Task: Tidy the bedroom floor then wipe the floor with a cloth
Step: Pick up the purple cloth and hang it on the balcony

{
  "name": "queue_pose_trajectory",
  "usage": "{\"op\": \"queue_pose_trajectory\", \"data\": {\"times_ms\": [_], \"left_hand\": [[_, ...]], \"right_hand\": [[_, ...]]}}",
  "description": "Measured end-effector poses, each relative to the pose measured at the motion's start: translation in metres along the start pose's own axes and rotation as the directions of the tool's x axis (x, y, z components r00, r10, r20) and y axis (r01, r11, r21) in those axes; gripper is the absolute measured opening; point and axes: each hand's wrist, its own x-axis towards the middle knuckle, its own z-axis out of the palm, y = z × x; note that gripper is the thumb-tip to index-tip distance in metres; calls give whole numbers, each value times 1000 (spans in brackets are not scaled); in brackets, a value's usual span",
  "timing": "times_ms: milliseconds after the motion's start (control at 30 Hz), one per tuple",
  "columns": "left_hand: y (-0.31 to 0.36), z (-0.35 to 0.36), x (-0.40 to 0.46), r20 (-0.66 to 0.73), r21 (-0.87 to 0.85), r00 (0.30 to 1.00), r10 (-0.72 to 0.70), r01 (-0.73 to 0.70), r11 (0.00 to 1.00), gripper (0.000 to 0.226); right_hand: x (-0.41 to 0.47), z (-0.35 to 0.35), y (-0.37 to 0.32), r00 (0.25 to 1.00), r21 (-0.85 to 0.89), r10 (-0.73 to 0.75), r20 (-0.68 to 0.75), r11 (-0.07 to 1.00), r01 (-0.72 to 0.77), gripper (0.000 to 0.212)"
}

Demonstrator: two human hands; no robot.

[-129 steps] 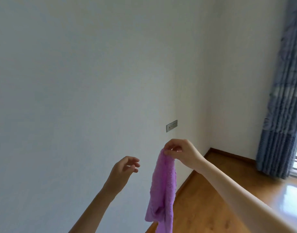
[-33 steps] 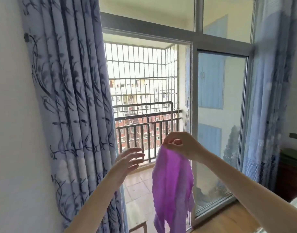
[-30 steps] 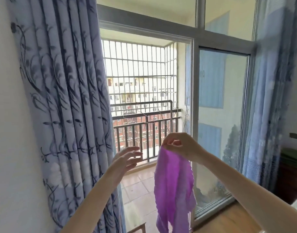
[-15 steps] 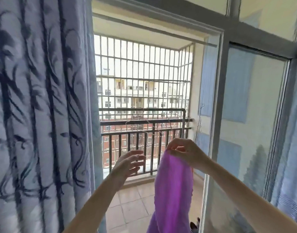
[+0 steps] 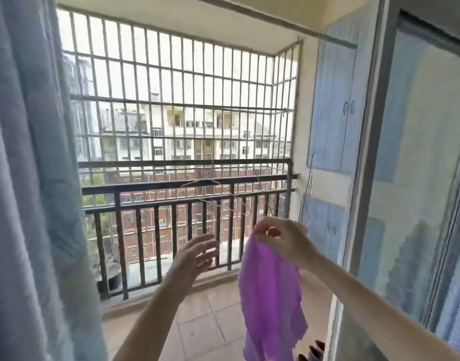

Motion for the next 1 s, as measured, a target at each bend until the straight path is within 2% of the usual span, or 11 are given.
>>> {"op": "queue_pose_trajectory", "data": {"times_ms": [333, 467, 700, 800, 867, 933, 1000], "left_hand": [[-15, -44, 162, 172, 93, 985, 30, -47, 995, 23], [-25, -63, 202, 196, 136, 980, -43, 17, 991, 19], [-43, -86, 241, 213, 169, 968, -131, 96, 981, 27], [-51, -86, 250, 216, 243, 953, -213, 159, 957, 32], [-56, -91, 256, 217, 291, 957, -193, 125, 948, 33], [-60, -96, 261, 205, 321, 971, -120, 49, 946, 22], [-66, -104, 266, 174, 327, 983, -59, -1, 945, 21]], "right_hand": [[137, 41, 71, 1000, 11, -6, -14, 1000, 6, 6], [169, 66, 92, 993, 8, -46, -106, 999, 48, 6], [221, 106, 119, 990, 32, -27, -141, 999, 32, 12], [243, 120, 128, 986, 42, -13, -164, 999, 20, 4], [257, 129, 135, 986, 77, -8, -165, 997, 21, 4], [269, 138, 141, 989, 116, -17, -146, 993, 34, 8], [280, 147, 149, 992, 158, -13, -123, 987, 32, 8]]}}
